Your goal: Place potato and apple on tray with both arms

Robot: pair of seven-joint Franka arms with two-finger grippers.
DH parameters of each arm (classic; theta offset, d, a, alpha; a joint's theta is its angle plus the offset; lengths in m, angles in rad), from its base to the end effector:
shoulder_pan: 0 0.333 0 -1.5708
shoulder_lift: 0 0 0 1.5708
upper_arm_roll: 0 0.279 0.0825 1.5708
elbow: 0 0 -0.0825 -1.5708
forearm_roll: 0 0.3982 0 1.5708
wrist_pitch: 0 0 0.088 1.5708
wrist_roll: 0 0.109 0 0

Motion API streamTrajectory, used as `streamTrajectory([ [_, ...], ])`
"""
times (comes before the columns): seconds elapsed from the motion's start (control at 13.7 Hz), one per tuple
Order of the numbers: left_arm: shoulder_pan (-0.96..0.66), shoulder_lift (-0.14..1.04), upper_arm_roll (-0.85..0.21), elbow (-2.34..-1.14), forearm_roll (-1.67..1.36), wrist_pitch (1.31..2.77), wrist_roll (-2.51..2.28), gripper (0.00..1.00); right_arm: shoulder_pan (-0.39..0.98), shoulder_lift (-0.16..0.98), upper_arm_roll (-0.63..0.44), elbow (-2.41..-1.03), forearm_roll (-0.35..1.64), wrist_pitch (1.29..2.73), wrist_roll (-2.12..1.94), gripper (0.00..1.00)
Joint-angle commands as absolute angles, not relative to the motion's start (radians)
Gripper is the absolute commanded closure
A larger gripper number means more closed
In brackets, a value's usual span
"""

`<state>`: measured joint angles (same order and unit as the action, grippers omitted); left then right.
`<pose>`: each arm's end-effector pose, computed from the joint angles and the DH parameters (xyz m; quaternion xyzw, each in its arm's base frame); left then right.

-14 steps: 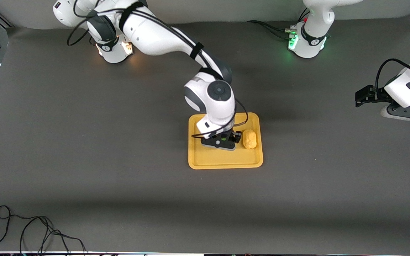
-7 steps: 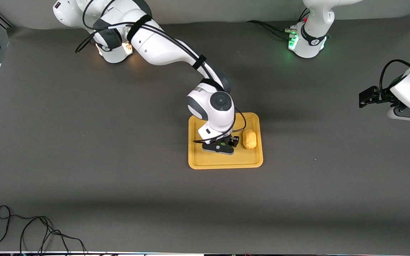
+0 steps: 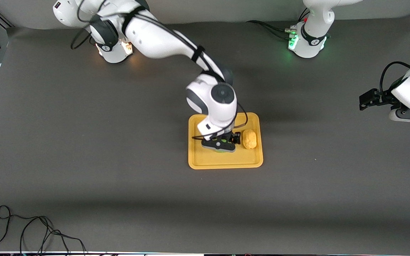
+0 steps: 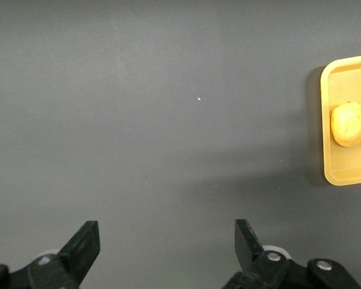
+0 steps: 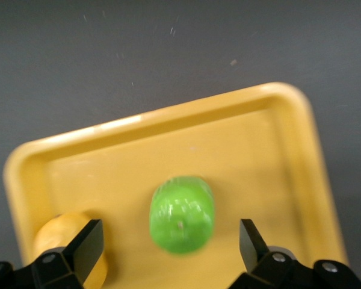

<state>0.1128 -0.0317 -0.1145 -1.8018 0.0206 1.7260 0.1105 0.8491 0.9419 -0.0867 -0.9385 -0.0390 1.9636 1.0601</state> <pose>0.5634 0.0004 0.5036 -0.9980 0.0578 0.0228 0.0107 0.5455 0.5511 0.2881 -0.9902 0.1223 -0.0680 0.0019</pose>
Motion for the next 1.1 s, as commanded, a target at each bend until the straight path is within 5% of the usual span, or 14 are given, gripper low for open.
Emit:
streamTrajectory([
  [0.0, 0.117, -0.04, -0.118, -1.815, 0.014, 1.732, 0.092, 0.0, 0.824, 0.769, -0.09, -0.976, -0.008, 1.809, 1.059, 0.0],
  [0.22, 0.117, -0.041, -0.118, -1.815, 0.015, 1.729, 0.092, 0.0, 0.789, 0.573, -0.097, -1.09, -0.008, 1.634, 0.921, 0.0],
  [0.66, 0.117, -0.04, -0.118, -1.819, 0.017, 1.727, 0.092, 0.0, 0.53, 0.142, -0.078, -1.558, -0.003, 1.643, 0.573, 0.0],
  [1.02, 0.117, -0.04, -0.118, -1.819, 0.017, 1.735, 0.092, 0.0, 0.163, 0.031, 0.037, -1.654, 0.005, 1.605, 0.298, 0.0],
])
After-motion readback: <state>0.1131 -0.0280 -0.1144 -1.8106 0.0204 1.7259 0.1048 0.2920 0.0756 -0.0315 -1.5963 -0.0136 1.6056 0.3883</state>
